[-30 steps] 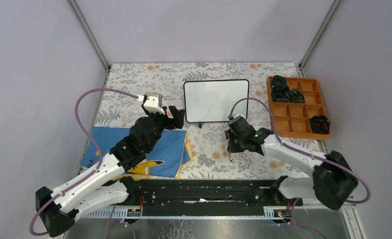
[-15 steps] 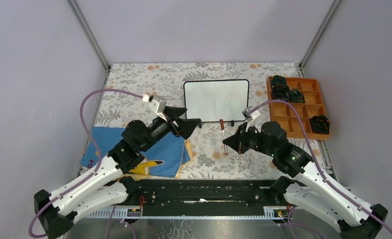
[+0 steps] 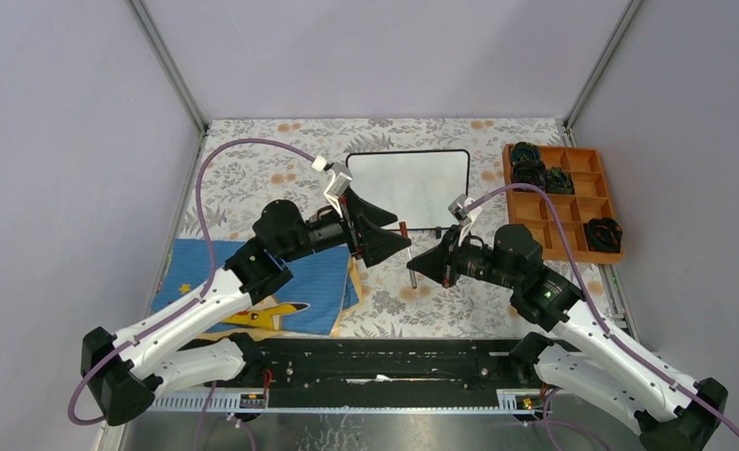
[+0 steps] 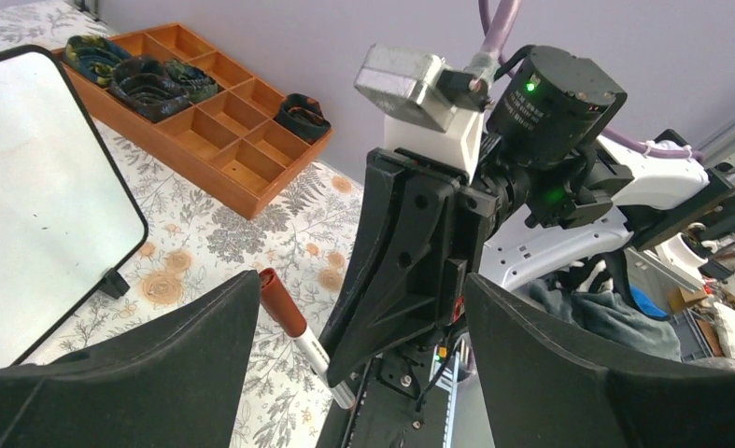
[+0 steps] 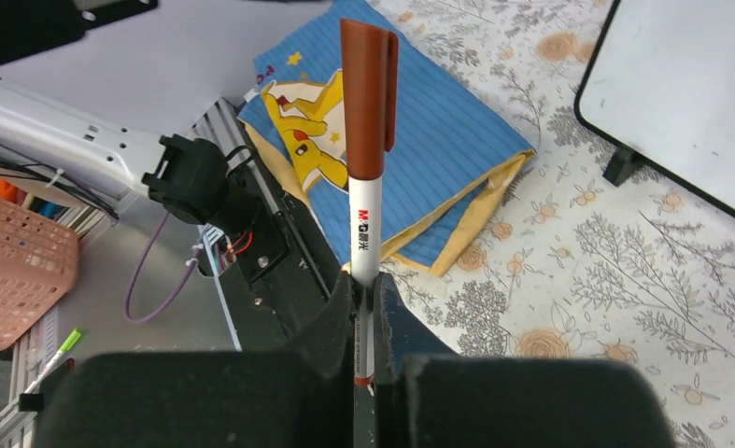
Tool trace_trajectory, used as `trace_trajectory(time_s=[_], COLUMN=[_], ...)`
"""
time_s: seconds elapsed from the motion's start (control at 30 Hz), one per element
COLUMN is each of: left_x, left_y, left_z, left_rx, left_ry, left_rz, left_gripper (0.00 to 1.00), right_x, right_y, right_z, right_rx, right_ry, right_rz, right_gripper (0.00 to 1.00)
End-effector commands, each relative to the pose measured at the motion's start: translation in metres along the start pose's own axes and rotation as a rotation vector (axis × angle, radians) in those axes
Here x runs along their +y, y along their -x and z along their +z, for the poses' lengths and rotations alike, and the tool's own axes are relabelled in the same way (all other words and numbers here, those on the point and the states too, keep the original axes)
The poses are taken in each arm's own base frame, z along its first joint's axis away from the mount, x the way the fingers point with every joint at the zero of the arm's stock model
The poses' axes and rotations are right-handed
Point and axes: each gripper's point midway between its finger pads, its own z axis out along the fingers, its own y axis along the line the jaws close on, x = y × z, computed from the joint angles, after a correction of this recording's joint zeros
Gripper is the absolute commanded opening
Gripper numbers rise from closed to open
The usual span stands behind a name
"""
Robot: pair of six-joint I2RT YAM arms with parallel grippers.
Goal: Write a sentence on the whiteboard
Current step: Open the whiteboard marker at the center of the board.
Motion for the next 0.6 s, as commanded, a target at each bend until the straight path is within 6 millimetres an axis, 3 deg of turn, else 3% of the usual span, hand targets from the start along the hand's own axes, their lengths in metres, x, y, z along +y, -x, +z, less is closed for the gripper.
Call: trace_trajectory(time_s=[0.0,0.33,0.57], left_x=[-0.016,-0.013,-0.016], left_y=[0.005,0.000,-0.001], left_z=[0.002,0.011,0.012], left_rx=[0.008,0.024,0.022], left_ry=[-0.070,-0.075,-0.099], left_rz=[-0.025,-0.073,-0.081], left_gripper=[0.85,0.77,0.58], right_x=[0.033,0.043,0.044], right_y=[0.042,0.048,0.047], right_z=[-0.009,-0.016,-0.014], right_rx=[-0.114,-0.132,-0.126], right_ry=[0.113,0.147,0.158], right_rz=[-0.099,-0.117,-0.120], right_gripper=[0.00,0.00,0.00])
